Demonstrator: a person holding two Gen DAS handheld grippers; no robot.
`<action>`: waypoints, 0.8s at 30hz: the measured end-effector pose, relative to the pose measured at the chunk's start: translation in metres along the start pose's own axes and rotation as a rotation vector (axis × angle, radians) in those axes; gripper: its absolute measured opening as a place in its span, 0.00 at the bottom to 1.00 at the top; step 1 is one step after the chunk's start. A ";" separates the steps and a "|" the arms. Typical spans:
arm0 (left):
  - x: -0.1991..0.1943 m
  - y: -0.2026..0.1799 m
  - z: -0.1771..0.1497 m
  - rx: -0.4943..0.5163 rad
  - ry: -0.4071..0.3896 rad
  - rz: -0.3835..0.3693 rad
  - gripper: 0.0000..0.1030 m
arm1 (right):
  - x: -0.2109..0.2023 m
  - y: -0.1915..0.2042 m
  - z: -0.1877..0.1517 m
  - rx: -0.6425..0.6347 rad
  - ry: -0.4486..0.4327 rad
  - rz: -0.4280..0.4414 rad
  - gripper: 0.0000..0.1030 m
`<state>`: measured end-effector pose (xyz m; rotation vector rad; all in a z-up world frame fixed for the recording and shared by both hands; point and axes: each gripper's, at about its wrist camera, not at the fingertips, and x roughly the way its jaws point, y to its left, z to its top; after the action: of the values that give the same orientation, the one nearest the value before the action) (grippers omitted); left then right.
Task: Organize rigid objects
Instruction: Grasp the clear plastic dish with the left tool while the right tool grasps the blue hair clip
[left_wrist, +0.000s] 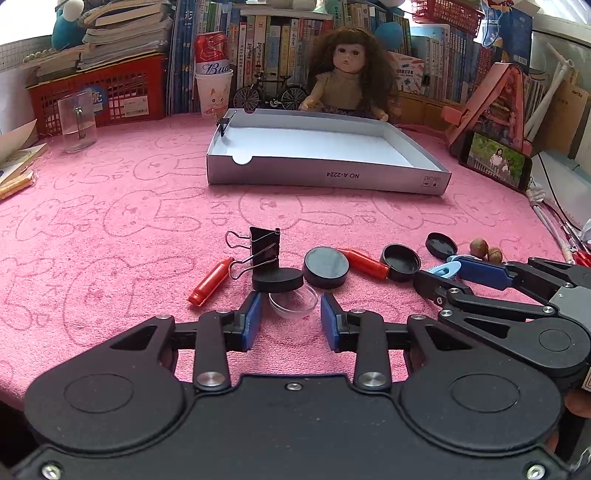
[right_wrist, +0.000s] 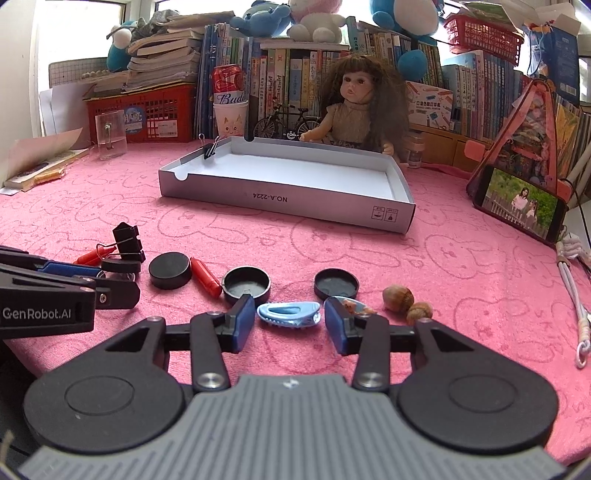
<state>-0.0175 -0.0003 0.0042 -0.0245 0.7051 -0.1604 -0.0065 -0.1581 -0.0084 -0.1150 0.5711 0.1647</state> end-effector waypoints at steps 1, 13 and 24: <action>0.000 -0.002 -0.001 0.011 -0.004 0.005 0.31 | 0.000 0.001 -0.001 -0.006 -0.002 -0.002 0.57; -0.009 -0.008 -0.001 0.041 -0.029 -0.022 0.25 | -0.006 -0.002 -0.001 0.012 -0.024 -0.004 0.43; -0.020 -0.012 0.004 0.040 -0.051 -0.063 0.25 | -0.013 -0.008 0.002 0.038 -0.034 -0.004 0.43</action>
<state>-0.0314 -0.0089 0.0203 -0.0123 0.6502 -0.2333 -0.0150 -0.1675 0.0008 -0.0765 0.5397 0.1521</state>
